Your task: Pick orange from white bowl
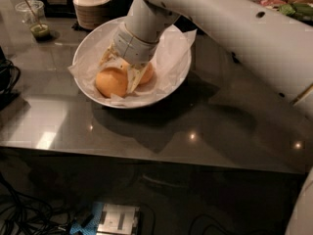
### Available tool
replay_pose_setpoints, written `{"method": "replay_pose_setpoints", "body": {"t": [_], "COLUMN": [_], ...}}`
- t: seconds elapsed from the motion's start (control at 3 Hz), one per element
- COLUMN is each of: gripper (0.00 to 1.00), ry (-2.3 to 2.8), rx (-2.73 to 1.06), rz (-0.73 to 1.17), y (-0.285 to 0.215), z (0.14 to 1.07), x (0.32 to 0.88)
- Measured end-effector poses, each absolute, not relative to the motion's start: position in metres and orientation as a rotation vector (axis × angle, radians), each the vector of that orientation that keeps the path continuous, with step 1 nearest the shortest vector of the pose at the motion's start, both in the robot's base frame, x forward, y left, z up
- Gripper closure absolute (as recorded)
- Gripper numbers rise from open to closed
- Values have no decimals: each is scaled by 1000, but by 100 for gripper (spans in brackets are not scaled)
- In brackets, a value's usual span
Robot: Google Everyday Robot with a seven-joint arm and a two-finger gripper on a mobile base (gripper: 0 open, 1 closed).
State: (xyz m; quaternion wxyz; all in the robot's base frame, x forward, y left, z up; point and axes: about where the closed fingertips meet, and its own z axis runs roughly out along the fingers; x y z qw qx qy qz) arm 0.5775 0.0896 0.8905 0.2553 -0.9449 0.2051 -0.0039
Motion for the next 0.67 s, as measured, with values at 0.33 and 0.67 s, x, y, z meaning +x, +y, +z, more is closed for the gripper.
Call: {"method": "replay_pose_setpoints", "body": {"t": [0.33,0.67], "gripper": [92,91], "ry": [557,557], "rx": [-2566,-2566], "rz": [-10,-10], "y": [90,90], "z": [890,890], "x": [577,577]}}
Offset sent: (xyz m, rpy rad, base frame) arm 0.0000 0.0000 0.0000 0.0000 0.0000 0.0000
